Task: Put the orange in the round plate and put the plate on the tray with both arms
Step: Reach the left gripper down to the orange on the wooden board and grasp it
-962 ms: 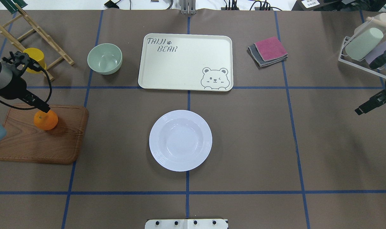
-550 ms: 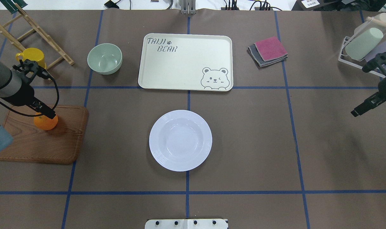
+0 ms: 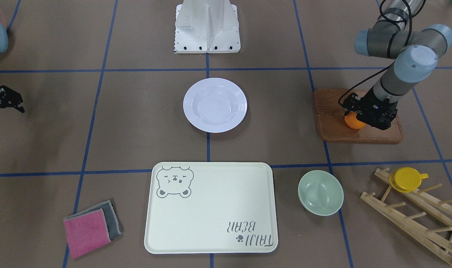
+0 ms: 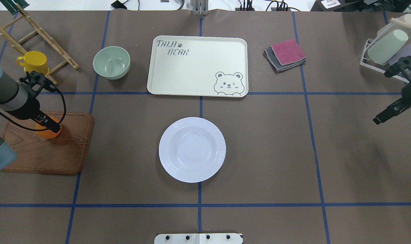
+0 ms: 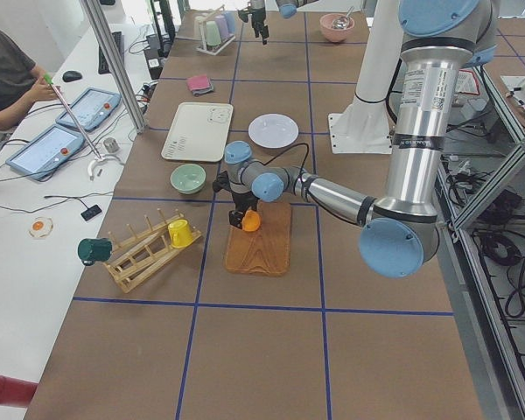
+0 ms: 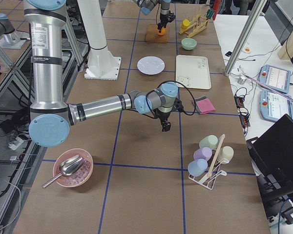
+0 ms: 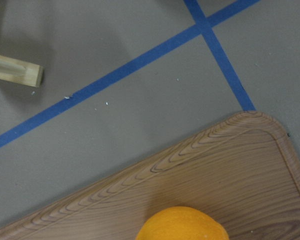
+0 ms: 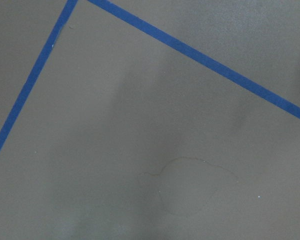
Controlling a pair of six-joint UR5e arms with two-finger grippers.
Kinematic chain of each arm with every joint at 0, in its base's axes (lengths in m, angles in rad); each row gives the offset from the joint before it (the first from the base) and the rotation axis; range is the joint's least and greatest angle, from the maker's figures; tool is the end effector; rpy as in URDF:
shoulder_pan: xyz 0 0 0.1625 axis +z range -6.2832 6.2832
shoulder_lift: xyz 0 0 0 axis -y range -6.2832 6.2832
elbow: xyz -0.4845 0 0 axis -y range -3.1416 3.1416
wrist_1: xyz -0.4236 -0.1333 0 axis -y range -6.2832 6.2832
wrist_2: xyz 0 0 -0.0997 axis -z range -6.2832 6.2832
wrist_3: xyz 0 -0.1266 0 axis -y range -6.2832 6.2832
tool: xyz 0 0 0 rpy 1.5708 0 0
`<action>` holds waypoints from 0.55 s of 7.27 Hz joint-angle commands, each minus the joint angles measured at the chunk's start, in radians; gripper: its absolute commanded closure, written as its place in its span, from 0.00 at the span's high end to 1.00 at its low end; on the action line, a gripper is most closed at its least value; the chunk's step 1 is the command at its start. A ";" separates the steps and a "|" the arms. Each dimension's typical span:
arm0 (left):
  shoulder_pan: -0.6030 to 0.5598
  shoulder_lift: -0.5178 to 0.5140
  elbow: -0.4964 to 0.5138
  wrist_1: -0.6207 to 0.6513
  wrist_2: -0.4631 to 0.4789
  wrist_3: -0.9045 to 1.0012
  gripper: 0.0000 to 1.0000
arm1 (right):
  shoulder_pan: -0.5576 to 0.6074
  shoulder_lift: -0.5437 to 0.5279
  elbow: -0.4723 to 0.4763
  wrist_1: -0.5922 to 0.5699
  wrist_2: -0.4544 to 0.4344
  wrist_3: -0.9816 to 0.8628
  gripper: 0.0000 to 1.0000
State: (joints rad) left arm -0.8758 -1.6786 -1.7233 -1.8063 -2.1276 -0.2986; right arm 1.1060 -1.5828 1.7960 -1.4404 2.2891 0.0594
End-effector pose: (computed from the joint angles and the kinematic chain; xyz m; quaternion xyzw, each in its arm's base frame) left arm 0.3334 -0.5036 0.5823 0.0804 0.3467 0.2496 0.9006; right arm -0.1948 -0.4999 0.6135 0.0649 -0.3759 -0.2446 0.8914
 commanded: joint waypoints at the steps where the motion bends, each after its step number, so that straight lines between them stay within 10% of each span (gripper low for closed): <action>1: 0.011 0.002 0.005 -0.001 0.001 0.001 0.99 | -0.003 0.016 -0.003 0.000 0.000 0.006 1.00; 4: 0.029 0.000 0.007 -0.001 0.001 -0.016 0.99 | -0.024 0.033 0.003 0.002 0.000 0.040 1.00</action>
State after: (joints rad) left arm -0.8529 -1.6780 -1.7172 -1.8070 -2.1261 -0.3113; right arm 1.0900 -1.5531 1.7957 -1.4401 2.2887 0.0938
